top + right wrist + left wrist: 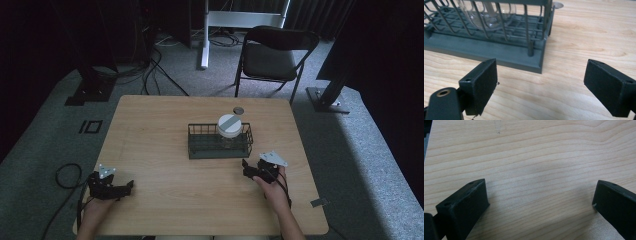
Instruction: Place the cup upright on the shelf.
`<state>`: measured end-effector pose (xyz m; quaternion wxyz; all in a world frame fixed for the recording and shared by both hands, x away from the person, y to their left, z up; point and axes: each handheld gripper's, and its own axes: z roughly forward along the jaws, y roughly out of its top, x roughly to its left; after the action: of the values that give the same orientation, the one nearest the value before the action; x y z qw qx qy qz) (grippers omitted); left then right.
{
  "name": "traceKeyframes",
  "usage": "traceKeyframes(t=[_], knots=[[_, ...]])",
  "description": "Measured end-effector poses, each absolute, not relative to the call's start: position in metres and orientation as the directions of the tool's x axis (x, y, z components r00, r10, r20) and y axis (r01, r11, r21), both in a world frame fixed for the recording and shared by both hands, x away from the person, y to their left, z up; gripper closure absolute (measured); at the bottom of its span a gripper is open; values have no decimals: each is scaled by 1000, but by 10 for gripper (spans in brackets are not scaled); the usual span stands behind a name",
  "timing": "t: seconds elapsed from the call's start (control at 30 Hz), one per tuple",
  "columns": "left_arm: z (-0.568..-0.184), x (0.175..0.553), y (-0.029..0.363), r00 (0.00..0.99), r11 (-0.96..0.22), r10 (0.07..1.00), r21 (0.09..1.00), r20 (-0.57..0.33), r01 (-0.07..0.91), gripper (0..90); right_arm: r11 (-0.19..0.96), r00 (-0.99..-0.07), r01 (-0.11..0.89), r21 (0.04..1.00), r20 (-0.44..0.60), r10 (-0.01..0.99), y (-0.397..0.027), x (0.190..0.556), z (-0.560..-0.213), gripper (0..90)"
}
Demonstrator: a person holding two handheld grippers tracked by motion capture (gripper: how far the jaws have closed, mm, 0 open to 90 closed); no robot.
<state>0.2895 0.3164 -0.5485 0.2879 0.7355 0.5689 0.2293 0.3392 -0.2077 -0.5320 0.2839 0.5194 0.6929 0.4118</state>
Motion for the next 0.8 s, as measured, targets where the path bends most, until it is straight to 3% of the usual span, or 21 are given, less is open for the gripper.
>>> traceKeyframes(t=[0.8], knots=[[-548, 289, 317, 249, -189, 968, 683, 11, 705, 2, 120, -235, 551, 826, 16, 972, -241, 336, -547, 115]])
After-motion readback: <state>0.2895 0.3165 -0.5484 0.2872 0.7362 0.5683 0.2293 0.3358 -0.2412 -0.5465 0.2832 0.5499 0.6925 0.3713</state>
